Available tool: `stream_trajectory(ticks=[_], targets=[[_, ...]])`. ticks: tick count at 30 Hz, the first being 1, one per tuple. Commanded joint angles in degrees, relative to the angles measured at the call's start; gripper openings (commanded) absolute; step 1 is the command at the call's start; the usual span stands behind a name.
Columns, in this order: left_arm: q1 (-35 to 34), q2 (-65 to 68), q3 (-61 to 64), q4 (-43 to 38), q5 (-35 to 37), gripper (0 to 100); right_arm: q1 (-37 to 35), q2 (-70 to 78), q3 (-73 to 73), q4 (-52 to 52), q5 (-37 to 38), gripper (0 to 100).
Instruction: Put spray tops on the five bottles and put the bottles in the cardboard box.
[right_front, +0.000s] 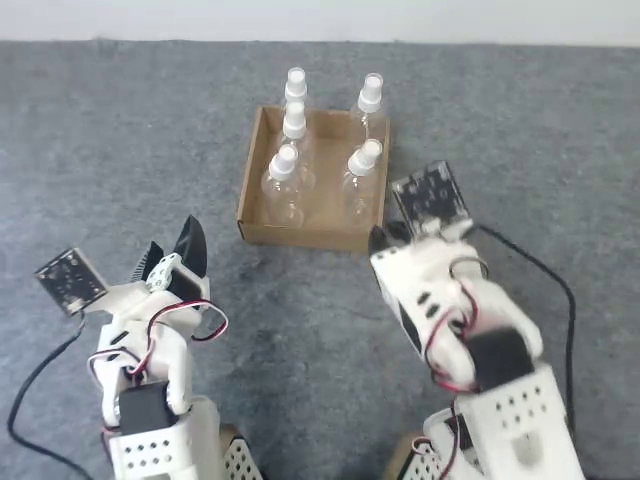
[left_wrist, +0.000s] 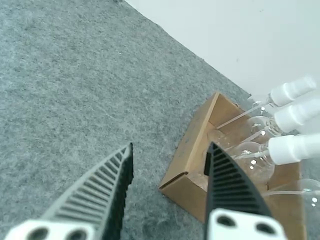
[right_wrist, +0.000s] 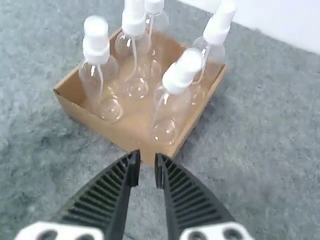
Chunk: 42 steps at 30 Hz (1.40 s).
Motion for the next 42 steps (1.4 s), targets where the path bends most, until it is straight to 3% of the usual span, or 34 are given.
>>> stream_trajectory(ticks=[1,15,20,25,32,40,42], targets=[[0.09,-0.88,-0.48,-1.58,0.00,22,0.57,-9.45,4.57,0.22,0.88,0.6],[0.09,-0.88,-0.48,-1.58,0.00,22,0.57,-38.29,20.66,0.22,1.05,0.6],[0.09,-0.88,-0.48,-1.58,0.00,22,0.57,-38.73,21.54,0.66,1.23,0.6],[0.18,-0.88,-0.48,-1.58,0.00,22,0.92,-38.73,24.26,0.31,6.77,0.6],[2.64,-0.88,2.15,-4.75,-2.55,21,8.48,-38.73,34.02,-2.59,11.87,0.6],[10.55,-0.88,5.05,-6.24,-13.80,2,13.67,-38.46,44.75,-7.52,11.69,0.6],[12.66,-0.88,6.37,-6.42,-15.38,1,14.37,-38.73,44.57,-5.49,9.76,0.6]])
